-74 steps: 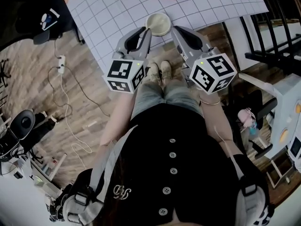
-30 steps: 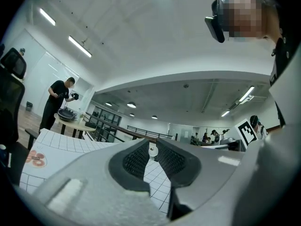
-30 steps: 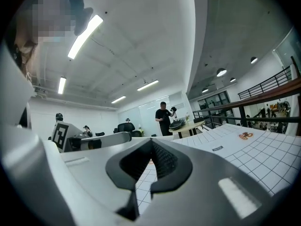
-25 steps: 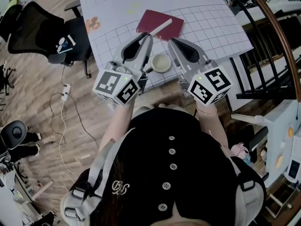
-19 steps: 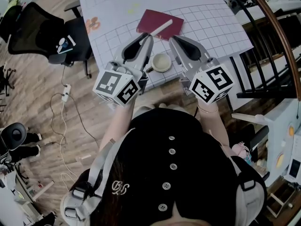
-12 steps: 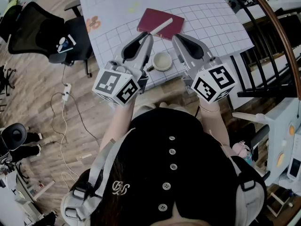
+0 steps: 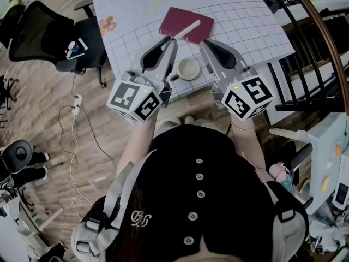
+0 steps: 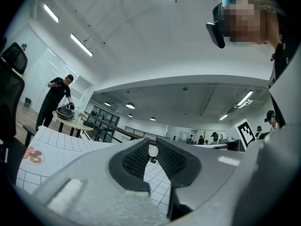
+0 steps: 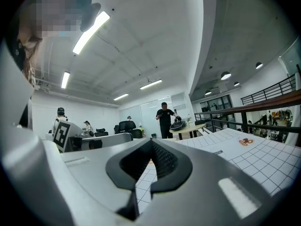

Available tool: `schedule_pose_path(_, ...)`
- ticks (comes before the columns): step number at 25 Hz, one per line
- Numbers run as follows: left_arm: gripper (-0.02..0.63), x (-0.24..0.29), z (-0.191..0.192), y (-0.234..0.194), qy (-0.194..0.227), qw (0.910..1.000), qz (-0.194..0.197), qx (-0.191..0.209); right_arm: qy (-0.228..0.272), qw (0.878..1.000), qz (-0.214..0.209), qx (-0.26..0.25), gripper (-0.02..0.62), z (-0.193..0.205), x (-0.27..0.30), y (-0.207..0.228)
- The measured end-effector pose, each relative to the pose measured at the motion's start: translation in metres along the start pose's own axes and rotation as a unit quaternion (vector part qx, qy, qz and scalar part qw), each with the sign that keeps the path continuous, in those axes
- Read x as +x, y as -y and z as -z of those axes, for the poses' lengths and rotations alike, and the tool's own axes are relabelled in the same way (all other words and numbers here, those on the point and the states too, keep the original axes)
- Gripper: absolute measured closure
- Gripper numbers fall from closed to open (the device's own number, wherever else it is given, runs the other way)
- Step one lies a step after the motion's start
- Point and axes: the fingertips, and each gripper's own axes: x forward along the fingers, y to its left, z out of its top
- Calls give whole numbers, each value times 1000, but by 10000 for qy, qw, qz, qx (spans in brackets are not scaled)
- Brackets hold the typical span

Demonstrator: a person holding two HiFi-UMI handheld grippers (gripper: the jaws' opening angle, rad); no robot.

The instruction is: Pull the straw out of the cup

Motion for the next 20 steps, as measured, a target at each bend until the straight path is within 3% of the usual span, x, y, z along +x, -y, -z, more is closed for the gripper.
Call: schedule_pose_path(20, 563, -3, 5, 2, -40, 10000, -42, 10, -211, 9997, 81, 3, 597, 16, -3, 2)
